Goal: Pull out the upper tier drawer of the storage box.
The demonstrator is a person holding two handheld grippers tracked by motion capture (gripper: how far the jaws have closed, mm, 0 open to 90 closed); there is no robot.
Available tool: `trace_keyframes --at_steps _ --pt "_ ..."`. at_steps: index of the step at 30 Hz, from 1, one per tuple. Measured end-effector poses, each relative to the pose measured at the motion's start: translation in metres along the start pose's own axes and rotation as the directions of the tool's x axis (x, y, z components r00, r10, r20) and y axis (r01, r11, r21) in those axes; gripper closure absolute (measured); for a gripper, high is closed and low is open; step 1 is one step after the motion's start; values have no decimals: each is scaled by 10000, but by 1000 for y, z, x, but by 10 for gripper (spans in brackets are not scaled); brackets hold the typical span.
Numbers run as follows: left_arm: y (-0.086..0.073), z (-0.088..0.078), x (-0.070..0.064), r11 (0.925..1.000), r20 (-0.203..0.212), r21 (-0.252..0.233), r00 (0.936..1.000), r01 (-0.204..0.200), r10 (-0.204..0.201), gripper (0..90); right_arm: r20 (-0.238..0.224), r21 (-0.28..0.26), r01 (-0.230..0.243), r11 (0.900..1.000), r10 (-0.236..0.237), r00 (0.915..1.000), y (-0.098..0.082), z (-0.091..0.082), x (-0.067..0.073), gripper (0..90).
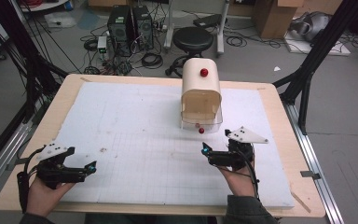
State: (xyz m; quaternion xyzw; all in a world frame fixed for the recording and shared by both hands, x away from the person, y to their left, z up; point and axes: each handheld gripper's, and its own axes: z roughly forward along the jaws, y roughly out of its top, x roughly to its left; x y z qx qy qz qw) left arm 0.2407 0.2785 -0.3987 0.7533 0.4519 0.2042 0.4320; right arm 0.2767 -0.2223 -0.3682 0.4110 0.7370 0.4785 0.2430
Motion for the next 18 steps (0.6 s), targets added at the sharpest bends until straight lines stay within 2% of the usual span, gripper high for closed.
trace_keyframes --at_steps 4,13,18 --pt "1 -1 0 10000 11 -28 10000 -27 27 17 -29 69 -180 9998 180 9998 -3 1 -5 3" --pt "1 -1 -1 10000 42 -79 10000 12 -12 17 -72 218 -195 9996 197 9998 -11 4 -19 3" --pt "1 0 0 10000 72 -82 10000 -9 10 17 74 455 -168 9988 165 9998 -16 4 -27 3"
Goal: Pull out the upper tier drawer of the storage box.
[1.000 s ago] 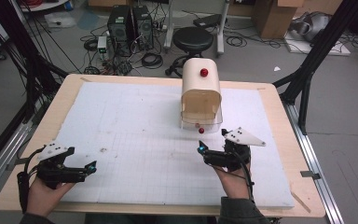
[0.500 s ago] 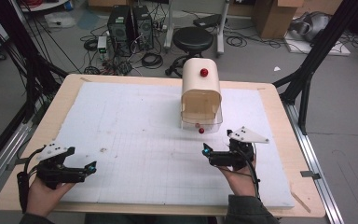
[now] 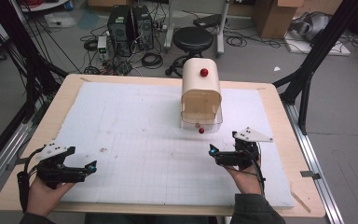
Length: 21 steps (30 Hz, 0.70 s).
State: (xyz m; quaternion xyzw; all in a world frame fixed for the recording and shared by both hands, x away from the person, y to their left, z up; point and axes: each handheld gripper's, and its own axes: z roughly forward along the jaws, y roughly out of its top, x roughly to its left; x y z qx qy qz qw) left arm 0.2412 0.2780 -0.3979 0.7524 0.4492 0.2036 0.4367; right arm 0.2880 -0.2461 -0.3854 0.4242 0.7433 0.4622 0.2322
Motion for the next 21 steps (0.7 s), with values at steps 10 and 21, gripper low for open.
trace_keyframes --at_steps 10,21 --pt "0 0 0 10000 82 -4 10000 2 -2 17 116 210 -167 9996 165 9998 -11 -4 -9 3" --pt "-3 0 0 10000 81 21 10000 34 -34 17 128 329 -359 9988 355 9993 -25 -12 -17 3"
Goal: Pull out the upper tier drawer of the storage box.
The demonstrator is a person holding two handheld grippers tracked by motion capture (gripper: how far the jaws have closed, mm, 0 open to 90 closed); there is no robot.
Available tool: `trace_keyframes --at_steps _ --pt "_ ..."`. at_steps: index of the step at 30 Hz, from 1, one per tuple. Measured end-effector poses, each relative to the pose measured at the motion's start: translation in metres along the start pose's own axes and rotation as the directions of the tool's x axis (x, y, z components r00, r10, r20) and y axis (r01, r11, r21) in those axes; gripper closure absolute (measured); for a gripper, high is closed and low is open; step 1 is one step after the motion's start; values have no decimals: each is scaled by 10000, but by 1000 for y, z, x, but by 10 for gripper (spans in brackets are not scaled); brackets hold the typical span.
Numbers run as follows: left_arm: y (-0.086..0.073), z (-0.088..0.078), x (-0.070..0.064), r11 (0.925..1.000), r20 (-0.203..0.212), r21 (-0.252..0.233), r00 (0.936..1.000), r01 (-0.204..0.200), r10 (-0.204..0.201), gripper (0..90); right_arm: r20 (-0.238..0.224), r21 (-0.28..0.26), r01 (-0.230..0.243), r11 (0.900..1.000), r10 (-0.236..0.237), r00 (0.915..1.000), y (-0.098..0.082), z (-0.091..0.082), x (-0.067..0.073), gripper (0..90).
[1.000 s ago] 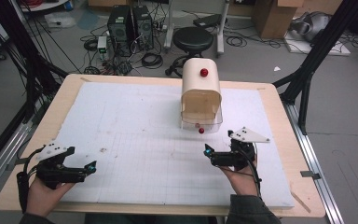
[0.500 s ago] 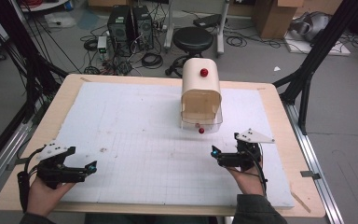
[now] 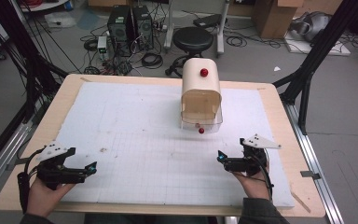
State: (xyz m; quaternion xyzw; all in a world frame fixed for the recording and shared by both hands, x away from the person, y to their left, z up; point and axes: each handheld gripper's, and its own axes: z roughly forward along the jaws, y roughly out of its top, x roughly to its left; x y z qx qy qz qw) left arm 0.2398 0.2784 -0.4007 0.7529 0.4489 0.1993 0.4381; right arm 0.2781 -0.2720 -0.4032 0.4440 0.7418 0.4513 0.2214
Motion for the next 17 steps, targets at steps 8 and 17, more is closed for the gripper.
trace_keyframes --at_steps 8,17 --pt "-2 0 0 10000 9 13 10000 -10 10 17 11 -96 -202 9998 202 9998 -9 -8 -5 3" --pt "-2 2 -1 10000 18 19 10000 -64 64 17 88 -52 -255 9997 256 9996 -15 -14 -8 3"
